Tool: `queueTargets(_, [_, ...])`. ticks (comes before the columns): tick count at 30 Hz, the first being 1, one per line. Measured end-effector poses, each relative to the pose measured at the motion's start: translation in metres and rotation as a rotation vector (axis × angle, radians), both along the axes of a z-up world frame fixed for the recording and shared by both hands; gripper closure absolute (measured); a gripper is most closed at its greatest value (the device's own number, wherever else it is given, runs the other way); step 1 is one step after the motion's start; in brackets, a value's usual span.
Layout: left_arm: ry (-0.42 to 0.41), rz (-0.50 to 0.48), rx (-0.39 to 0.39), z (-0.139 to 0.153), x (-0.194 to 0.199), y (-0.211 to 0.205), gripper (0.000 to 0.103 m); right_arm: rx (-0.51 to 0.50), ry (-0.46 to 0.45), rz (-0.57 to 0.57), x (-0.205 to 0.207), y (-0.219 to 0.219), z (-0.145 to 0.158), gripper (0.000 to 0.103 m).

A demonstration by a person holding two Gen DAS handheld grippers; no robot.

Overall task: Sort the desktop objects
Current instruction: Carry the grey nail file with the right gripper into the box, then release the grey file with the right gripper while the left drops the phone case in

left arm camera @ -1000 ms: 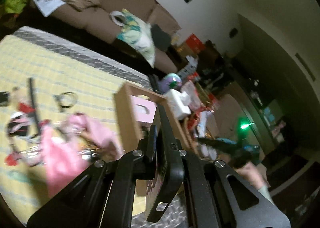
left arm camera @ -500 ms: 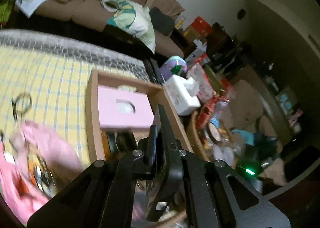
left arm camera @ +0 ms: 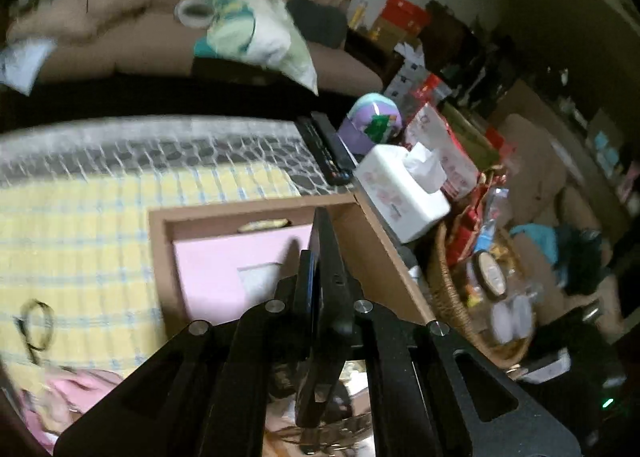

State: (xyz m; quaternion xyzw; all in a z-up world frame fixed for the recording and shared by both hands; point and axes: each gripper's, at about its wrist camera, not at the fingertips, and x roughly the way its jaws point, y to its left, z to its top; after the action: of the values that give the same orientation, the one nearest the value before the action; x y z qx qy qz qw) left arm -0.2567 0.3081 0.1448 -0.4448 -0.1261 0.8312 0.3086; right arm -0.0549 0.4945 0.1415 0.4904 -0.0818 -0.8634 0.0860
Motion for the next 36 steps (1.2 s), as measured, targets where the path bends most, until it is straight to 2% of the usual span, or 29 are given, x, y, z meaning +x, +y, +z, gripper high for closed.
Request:
queueTargets(2, [-0.063,0.005,0.071,-0.01,-0.009,-0.006,0.099,0.0,-0.006,0.004,-0.001,0.0,-0.004,0.036])
queueTargets(4, [-0.111,-0.015,0.09,-0.021,-0.018,-0.006,0.099,-0.005,-0.011,0.006,-0.003,0.0,-0.008,0.036])
queueTargets(6, [-0.147,-0.024,0.056,-0.033,-0.028,-0.003,0.097,-0.009,-0.016,0.012,-0.004,-0.001,-0.011,0.036])
queueTargets(7, [-0.144,-0.014,0.012,-0.036,-0.032,-0.001,0.09,-0.006,-0.02,0.016,-0.005,-0.002,-0.012,0.036])
queueTargets(8, [-0.129,-0.003,-0.037,-0.037,-0.035,0.0,0.082,-0.003,-0.022,0.018,-0.006,-0.003,-0.014,0.036])
queueTargets(9, [-0.109,0.01,-0.085,-0.036,-0.037,0.0,0.059,0.001,-0.026,0.021,-0.007,-0.004,-0.015,0.036])
queueTargets(10, [-0.087,0.023,-0.114,-0.033,-0.038,0.0,0.03,0.008,-0.027,0.024,-0.007,-0.006,-0.015,0.036])
queueTargets(12, [-0.026,0.044,-0.142,-0.022,-0.036,-0.002,0.014,0.023,-0.024,0.028,-0.008,-0.009,-0.014,0.036])
queueTargets(15, [0.053,0.05,-0.187,-0.001,-0.029,-0.005,0.013,0.034,-0.019,0.027,-0.01,-0.012,-0.011,0.036])
queueTargets(20, [0.086,0.026,-0.194,0.022,-0.009,-0.02,0.013,0.019,-0.023,0.022,-0.012,-0.02,-0.006,0.036])
queueTargets(22, [0.1,0.008,-0.207,0.03,0.006,-0.032,0.008,0.011,-0.025,0.02,-0.012,-0.025,-0.002,0.031])
queueTargets(25, [0.125,0.001,-0.218,0.04,0.04,-0.062,0.0,0.011,-0.02,0.027,-0.009,-0.039,0.007,0.019])
queueTargets(29, [0.101,0.021,-0.218,0.044,0.084,-0.115,0.0,0.012,0.001,0.053,-0.006,-0.063,0.022,0.018])
queueTargets(32, [0.079,0.057,-0.219,0.041,0.114,-0.155,0.0,-0.05,-0.004,0.031,-0.014,-0.073,0.025,0.019])
queueTargets(33, [0.086,0.064,-0.23,0.04,0.125,-0.166,0.0,-0.07,-0.014,0.02,-0.02,-0.075,0.023,0.024])
queueTargets(36, [0.113,0.084,-0.282,0.034,0.152,-0.19,0.0,-0.088,-0.07,-0.031,-0.051,-0.08,0.008,0.055])
